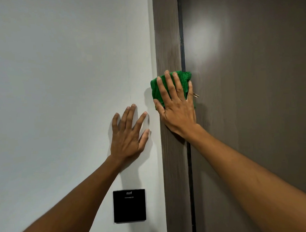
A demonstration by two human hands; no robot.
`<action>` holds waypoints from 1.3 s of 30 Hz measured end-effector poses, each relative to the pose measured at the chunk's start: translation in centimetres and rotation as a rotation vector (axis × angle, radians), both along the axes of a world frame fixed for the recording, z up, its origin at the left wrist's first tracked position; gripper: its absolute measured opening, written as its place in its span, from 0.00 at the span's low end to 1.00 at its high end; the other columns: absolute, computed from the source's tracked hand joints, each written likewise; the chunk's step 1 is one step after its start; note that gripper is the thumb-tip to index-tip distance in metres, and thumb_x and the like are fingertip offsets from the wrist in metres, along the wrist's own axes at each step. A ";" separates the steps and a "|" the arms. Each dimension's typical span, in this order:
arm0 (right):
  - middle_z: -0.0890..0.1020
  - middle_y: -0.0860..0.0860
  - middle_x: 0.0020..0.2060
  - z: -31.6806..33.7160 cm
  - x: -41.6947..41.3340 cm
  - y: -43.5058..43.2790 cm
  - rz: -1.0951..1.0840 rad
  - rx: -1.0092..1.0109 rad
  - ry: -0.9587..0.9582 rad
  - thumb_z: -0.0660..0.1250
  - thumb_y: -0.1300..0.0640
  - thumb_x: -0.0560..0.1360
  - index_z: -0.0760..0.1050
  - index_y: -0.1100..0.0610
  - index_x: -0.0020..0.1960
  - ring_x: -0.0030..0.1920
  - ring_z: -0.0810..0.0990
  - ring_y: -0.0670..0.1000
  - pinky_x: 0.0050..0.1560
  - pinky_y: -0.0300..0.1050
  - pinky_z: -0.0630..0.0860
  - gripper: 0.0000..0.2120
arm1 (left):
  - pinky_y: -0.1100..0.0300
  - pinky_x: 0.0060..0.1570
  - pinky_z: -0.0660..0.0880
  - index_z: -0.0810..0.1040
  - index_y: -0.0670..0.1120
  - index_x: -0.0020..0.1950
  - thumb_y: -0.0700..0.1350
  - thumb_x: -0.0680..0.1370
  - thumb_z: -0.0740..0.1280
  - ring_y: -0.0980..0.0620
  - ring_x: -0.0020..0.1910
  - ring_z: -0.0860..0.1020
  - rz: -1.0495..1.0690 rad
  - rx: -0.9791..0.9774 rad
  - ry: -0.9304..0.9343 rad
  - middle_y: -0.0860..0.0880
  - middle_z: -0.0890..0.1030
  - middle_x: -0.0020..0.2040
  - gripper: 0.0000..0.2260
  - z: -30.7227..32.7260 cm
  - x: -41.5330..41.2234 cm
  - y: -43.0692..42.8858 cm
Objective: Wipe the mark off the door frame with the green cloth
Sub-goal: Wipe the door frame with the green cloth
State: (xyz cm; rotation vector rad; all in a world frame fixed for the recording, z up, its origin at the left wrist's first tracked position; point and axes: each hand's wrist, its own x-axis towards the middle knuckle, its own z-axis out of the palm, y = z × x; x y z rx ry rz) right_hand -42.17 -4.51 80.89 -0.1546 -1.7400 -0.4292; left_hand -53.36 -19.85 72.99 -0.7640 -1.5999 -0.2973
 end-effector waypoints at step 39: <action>0.58 0.57 0.78 -0.9 -1.7 -1.6 0.034 -0.243 0.260 0.52 0.44 0.81 0.55 0.54 0.78 0.78 0.54 0.57 0.76 0.64 0.50 0.28 | 0.41 0.77 0.50 0.55 0.51 0.80 0.60 0.81 0.49 0.44 0.81 0.52 0.006 -0.015 0.030 0.42 0.55 0.81 0.28 -4.7 -0.4 0.7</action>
